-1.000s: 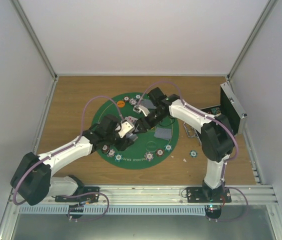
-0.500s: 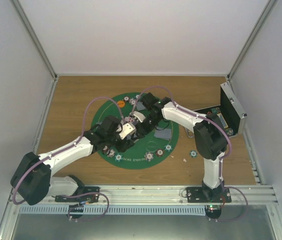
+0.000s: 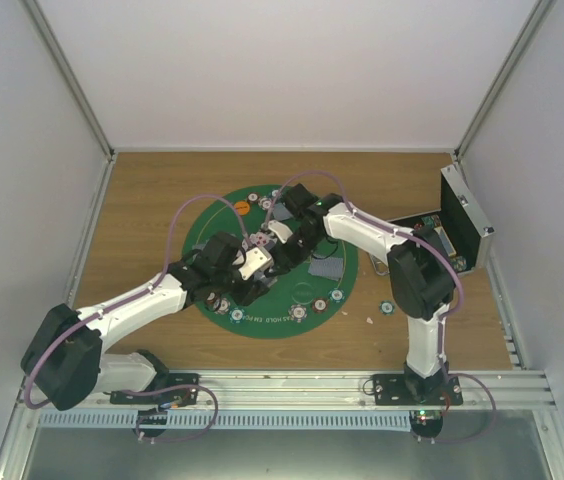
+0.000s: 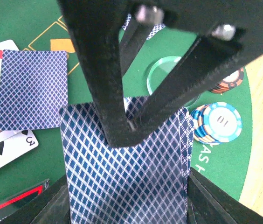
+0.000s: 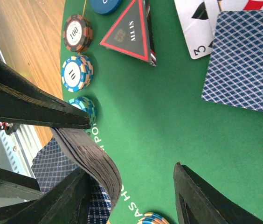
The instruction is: Distribute texas hold em gaming equipment
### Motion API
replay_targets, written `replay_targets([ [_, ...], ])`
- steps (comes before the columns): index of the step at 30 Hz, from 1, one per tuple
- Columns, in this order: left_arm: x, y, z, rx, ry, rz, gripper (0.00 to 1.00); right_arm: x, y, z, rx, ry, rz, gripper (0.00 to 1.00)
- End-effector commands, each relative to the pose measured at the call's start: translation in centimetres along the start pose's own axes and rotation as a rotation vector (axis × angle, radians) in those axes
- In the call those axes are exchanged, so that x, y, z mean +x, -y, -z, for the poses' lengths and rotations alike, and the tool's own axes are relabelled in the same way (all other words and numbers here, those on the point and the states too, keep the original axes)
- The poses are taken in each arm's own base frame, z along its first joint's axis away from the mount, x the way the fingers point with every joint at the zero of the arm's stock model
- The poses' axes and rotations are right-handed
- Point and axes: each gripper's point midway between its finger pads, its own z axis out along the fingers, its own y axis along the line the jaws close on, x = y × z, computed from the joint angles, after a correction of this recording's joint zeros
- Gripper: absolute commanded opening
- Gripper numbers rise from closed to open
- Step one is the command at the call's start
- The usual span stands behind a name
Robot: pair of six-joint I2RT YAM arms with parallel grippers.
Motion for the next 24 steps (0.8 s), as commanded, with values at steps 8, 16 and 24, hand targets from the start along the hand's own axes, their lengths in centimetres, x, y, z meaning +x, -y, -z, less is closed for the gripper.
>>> replay_targets([
  [8,-1.5,-0.1,0.5,-0.016,0.063,-0.028,0.56,0.7,0.2,1.6,-0.046,0.008,-0.036,0.49],
  [16,-1.3,-0.2,0.3,-0.018,0.056,-0.026,0.55,-0.8,-2.0,2.7,-0.139,0.056,-0.008,0.21],
  [24,-1.2,-0.4,0.3,-0.031,0.053,-0.023,0.55,-0.8,-1.1,3.9,-0.065,0.067,-0.013,0.0],
])
